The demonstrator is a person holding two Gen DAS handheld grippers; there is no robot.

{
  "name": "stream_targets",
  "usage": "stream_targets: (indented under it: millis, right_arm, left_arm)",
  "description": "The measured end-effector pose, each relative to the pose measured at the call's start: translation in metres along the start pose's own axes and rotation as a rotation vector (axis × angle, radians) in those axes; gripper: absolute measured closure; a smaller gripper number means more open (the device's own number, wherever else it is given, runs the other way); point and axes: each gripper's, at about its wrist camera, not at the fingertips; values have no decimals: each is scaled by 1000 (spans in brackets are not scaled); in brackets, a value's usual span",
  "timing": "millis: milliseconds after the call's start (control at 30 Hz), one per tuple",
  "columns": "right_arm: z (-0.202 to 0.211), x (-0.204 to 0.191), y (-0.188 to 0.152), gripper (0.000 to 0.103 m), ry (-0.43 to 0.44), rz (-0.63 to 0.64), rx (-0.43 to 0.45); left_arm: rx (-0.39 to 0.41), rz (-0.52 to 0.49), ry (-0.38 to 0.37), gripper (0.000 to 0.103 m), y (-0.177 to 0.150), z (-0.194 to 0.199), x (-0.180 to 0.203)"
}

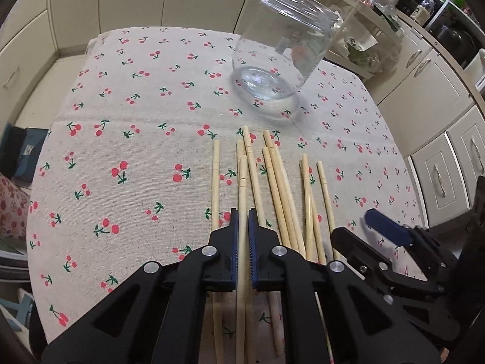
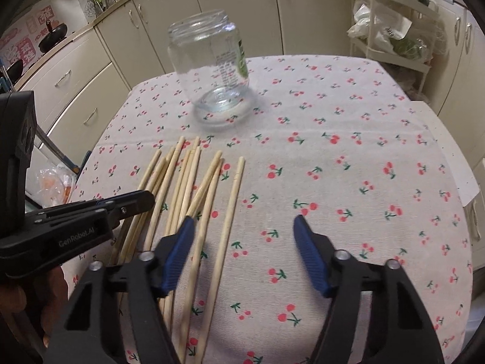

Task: Organize utensils
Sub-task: 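Grasp a chopstick with the right tool while the left tool holds its chopstick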

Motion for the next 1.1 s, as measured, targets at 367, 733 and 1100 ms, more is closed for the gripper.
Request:
stream_targets:
  millis: [367, 733, 1100]
  right_arm:
    - [-18, -2, 16, 60, 11, 9, -16]
    - [-21, -3, 21, 97, 21, 55, -28]
    - [2, 10, 13, 97, 95, -27, 23]
  left_arm:
    - [-11, 17, -7, 98, 4, -1, -6]
    - [26, 1, 2, 98, 12, 4, -4]
    - [92, -1, -52, 98, 12, 37, -5]
Point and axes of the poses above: each gripper's, at about its wrist camera, not at the fingertips, and z roughly against the way its jaws point, x to its right, y to its top, and after that the axes turned 9 degrees about z, right-handed
